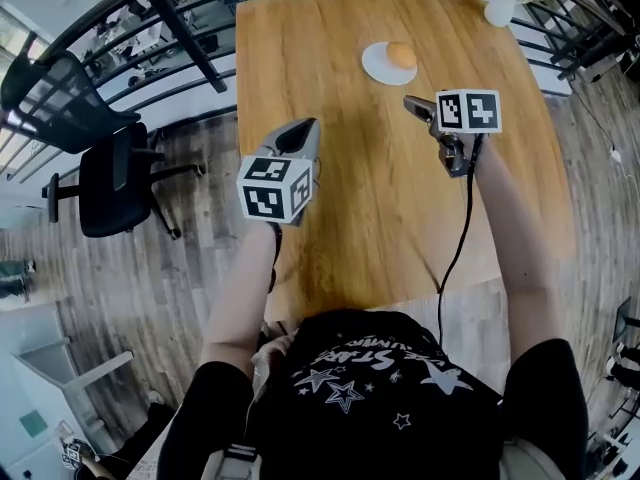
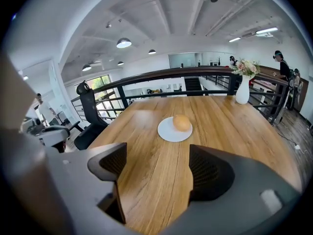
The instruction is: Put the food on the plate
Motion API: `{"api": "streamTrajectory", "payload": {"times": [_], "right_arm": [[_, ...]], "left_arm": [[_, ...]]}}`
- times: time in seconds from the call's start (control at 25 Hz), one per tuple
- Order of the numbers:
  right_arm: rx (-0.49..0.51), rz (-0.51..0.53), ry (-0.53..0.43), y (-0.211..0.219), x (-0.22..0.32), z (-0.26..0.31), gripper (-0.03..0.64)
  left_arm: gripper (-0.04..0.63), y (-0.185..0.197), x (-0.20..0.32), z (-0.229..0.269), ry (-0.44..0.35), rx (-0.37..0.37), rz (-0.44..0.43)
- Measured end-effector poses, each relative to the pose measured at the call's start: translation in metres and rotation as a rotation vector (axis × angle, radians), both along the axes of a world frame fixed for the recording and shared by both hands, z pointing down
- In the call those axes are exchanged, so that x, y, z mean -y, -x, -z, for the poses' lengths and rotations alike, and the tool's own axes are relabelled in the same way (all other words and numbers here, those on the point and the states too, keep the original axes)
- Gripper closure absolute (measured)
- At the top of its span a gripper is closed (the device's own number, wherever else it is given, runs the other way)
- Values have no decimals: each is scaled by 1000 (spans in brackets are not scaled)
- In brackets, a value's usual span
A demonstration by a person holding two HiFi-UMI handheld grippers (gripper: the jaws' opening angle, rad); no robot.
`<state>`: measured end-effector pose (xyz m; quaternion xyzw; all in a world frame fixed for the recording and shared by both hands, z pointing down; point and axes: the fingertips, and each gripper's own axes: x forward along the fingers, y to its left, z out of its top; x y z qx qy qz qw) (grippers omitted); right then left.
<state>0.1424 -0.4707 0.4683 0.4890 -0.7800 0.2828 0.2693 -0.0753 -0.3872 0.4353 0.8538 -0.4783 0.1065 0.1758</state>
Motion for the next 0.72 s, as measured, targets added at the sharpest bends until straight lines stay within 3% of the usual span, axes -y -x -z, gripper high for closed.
{"api": "streamTrajectory", "payload": {"times": [0.44, 0.72], "right_arm": [[100, 8, 1, -15, -88, -4, 235], [157, 4, -32, -22, -139, 3, 268]], "left_arm": [[594, -37, -54, 2, 5, 46, -49], [594, -42, -98, 13, -18, 42, -32]]}}
